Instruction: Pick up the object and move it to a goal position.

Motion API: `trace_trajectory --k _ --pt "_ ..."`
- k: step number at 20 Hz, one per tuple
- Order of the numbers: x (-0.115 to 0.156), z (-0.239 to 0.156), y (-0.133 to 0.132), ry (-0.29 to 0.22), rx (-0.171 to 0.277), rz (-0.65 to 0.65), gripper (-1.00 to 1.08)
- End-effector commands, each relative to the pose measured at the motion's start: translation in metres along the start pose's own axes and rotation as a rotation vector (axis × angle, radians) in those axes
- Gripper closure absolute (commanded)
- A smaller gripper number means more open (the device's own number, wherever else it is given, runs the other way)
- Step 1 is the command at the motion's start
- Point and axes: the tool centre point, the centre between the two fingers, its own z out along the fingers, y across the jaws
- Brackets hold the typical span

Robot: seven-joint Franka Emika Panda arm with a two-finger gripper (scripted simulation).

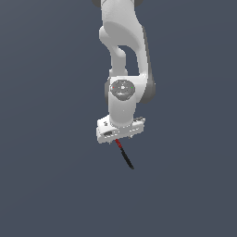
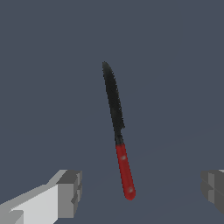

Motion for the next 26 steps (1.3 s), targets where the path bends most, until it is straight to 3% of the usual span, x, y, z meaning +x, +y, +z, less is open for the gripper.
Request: trace_trajectory --k 1,10,18,26 --pt "0.006 0.017 -0.002 0.001 0.003 -0.055 -0.92" --pt "0.016 0.053 -0.008 0.006 0.011 -0.163 -0.92" --pt "0.016 0.06 -0.008 0.005 0.012 -0.166 -0.92" --pt "0.016 0.097 -0.009 0.006 0.011 -0.17 -0.92"
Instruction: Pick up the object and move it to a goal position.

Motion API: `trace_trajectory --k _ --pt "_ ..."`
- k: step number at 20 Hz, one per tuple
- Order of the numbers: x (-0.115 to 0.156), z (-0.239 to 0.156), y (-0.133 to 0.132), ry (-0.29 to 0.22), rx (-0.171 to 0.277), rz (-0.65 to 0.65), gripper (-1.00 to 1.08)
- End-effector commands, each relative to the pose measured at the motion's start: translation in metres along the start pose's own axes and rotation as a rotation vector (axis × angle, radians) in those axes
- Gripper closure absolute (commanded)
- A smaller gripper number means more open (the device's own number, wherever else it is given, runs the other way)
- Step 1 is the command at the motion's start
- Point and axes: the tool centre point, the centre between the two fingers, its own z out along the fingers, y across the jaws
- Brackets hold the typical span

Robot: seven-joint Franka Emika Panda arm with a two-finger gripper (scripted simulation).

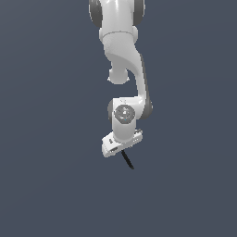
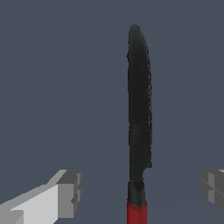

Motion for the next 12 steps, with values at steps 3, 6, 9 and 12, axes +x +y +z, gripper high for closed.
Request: trace_trajectory --k 3,6,9,12 --pt "0.0005 0.0143 0.0 0.001 0.0 -0.002 -0.92" --pt "0.0013 0.0156 0.0004 0.001 0.0 -0.002 -0.92" --pt "0.0013 0.0156 0.0004 0.001 0.0 -0.002 1.08" --pt "0.0013 0.0156 0.0004 0.001 0.0 -0.002 1.08"
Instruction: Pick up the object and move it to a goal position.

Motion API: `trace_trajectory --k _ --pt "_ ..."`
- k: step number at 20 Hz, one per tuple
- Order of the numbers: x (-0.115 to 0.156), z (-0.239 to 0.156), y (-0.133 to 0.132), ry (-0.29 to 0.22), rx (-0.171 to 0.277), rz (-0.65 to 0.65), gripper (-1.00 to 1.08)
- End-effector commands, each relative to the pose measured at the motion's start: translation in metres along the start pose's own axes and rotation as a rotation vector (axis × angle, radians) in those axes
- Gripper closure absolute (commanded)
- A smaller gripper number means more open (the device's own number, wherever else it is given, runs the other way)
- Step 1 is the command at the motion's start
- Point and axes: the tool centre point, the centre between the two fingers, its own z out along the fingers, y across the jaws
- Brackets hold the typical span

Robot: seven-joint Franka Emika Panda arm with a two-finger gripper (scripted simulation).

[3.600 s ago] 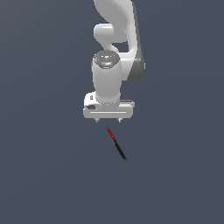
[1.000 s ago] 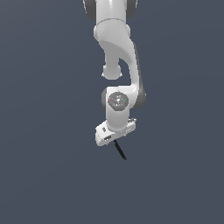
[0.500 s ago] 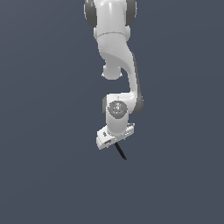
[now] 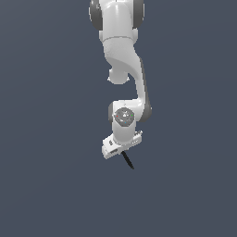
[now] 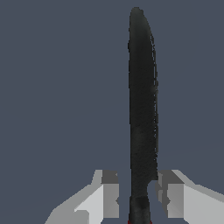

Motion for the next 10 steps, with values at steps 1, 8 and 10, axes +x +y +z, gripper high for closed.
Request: trace_trajectory --k 1,8,10 --pt "0.0005 0.0016 0.0 0.001 0.0 0.0 1.08" --pt "-0.0008 -0.0018 -0.0001 0.001 0.0 0.0 1.08" --pt "-0.0026 -0.0047 -0.0002 0.001 0.0 0.0 1.08"
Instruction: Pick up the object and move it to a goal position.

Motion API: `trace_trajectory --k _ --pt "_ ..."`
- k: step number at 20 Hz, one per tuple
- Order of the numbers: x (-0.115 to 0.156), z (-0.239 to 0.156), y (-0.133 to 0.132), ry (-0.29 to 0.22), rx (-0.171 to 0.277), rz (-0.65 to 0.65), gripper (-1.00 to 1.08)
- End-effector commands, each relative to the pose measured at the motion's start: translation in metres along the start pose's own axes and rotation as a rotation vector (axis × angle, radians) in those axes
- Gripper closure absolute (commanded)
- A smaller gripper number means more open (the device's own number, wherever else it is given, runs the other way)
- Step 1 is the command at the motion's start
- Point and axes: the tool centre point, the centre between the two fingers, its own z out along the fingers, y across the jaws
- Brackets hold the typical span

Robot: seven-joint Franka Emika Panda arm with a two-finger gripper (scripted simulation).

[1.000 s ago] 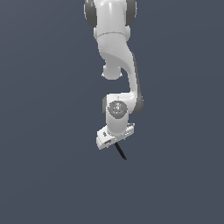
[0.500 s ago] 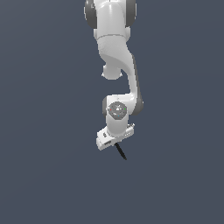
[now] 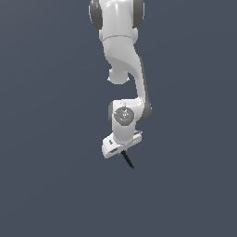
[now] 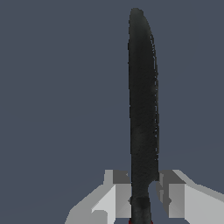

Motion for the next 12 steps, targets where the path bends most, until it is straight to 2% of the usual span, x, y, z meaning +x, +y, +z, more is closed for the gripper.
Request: trace_trajectory --k 1,12 --pt "-0.002 -0.004 0.0 0.001 -0.001 0.0 1.08" --pt "-0.033 -0.052 -0.001 0.0 -0.001 0.0 1.08"
